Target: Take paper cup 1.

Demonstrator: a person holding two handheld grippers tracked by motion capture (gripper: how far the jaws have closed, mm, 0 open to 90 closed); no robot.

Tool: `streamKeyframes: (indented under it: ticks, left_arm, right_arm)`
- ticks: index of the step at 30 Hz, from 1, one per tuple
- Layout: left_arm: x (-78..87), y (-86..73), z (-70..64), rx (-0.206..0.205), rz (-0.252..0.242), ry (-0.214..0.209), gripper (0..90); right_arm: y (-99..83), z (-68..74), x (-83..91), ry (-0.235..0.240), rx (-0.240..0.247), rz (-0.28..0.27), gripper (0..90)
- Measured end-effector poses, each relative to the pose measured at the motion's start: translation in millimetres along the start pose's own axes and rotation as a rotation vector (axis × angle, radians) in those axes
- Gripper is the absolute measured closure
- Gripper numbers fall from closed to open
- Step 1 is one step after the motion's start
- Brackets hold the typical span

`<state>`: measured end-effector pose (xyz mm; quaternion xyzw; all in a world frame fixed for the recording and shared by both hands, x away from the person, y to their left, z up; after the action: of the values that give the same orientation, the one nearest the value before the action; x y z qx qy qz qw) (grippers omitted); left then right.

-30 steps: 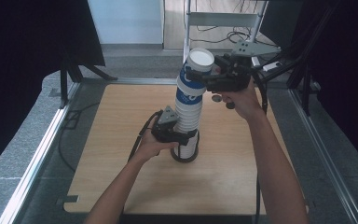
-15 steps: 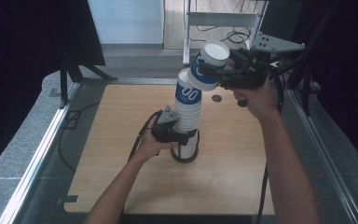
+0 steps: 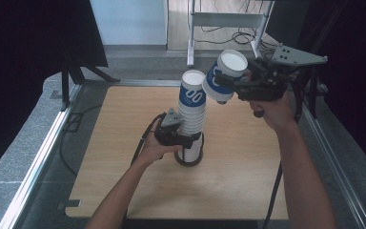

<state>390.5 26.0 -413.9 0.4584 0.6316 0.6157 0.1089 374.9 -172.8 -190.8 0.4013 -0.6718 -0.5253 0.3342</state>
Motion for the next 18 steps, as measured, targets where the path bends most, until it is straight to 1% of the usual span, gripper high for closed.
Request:
streamKeyframes:
  ticks: [2,5,8,9,12,18]
  left_arm:
    - [0.1,0.0,-0.1,0.0,0.001,0.0,13.0]
    - [-0.2,0.1,-0.2,0.001,-0.001,0.003,13.0]
    - [-0.2,0.1,-0.3,0.001,0.0,0.004,13.0]
    - [-0.1,0.2,-0.4,0.002,0.001,0.004,12.9]
    - [-0.1,0.3,-0.5,0.004,0.002,0.005,12.9]
    - [-0.1,0.8,-0.8,0.01,0.005,0.005,12.7]
  right_arm:
    - [-1.2,0.0,2.3,-0.003,-0.001,-0.004,27.0]
    - [-6.7,0.2,11.7,-0.006,-0.004,-0.006,26.9]
    - [-10.1,0.9,16.0,-0.009,-0.002,0.001,27.0]
    - [-14.1,1.9,19.3,-0.008,0.0,0.002,27.0]
    - [-18.6,3.4,22.3,-0.006,0.0,0.001,26.9]
    - [-35.1,10.2,29.9,0.001,-0.004,0.012,26.9]
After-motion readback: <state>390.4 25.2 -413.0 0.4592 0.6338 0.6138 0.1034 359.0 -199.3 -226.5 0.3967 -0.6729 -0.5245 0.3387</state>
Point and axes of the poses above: each handheld gripper's, and its own axes: x roughly backward along the jaws, y roughly out of its top, z roughly to its left, the point moved 4 cm from there along -x, roughly forward along the jaws, and after that the axes turned 12 degrees about x, right-handed, at the moved point
